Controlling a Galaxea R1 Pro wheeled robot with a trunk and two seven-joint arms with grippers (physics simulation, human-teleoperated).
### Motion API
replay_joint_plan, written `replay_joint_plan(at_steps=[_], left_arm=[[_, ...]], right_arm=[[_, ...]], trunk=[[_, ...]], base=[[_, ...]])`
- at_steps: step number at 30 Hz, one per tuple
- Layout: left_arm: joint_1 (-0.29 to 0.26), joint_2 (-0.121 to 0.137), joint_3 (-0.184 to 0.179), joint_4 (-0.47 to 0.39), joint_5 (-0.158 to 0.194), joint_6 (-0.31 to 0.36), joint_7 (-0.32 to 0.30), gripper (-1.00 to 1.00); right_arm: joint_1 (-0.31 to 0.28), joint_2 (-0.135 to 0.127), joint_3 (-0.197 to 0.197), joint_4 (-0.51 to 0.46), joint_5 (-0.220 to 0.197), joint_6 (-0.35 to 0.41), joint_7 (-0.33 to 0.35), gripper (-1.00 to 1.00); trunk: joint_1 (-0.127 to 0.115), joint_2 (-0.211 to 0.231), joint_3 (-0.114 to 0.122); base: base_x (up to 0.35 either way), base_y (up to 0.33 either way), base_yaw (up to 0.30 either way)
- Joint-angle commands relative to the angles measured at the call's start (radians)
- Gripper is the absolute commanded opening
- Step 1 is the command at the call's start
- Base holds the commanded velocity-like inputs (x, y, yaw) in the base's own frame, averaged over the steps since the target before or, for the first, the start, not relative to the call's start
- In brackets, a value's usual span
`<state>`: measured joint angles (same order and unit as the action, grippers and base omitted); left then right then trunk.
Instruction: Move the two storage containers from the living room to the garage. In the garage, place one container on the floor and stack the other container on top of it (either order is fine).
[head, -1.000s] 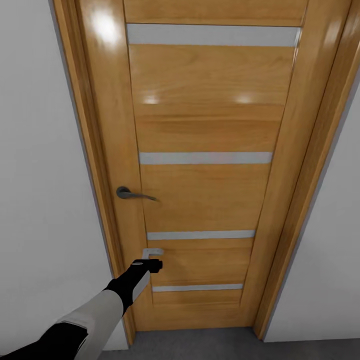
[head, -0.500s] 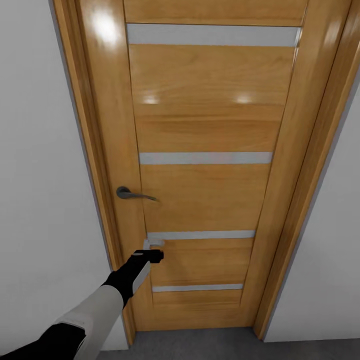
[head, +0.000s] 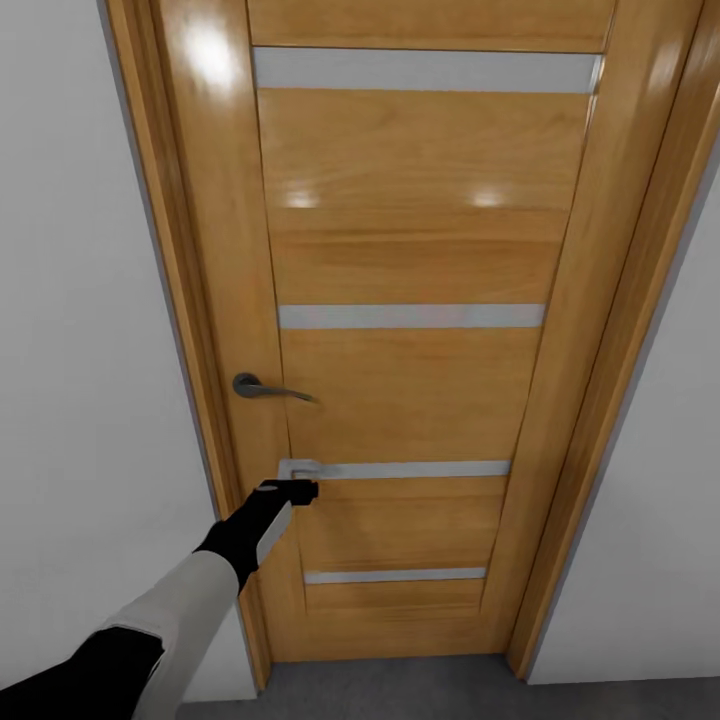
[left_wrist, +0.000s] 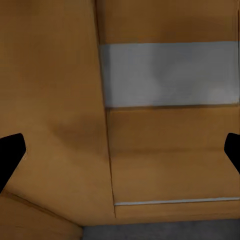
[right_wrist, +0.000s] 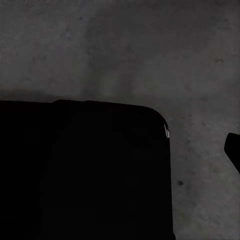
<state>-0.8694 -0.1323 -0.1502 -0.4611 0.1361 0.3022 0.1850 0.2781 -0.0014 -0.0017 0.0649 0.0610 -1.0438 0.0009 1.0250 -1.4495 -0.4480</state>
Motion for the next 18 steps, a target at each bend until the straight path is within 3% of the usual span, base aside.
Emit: replay_joint_plan(at_steps=[1, 10, 18], left_arm=[[-0.008, 0.001, -0.008, -0.002, 0.011, 0.006, 0.009, 1.00], [-0.042, 0.018, -0.002, -0.045, 0.015, 0.083, 0.008, 1.00], [-0.051, 0.021, -0.002, -0.070, 0.015, 0.107, 0.008, 1.00]], right_arm=[[0.000, 0.000, -0.001, 0.001, 0.003, -0.003, 0.000, 1.00], [0.000, 0.000, -0.001, 0.001, 0.002, -0.003, -0.001, 1.00], [0.000, 0.000, -0.001, 0.001, 0.002, -0.003, -0.001, 1.00]], trunk=[[0.000, -0.001, -0.001], [0.000, -0.001, -0.001], [0.000, -0.001, -0.001]], base=[[0.000, 0.000, 0.000], [0.000, 0.000, 0.000], [0.000, 0.000, 0.000]])
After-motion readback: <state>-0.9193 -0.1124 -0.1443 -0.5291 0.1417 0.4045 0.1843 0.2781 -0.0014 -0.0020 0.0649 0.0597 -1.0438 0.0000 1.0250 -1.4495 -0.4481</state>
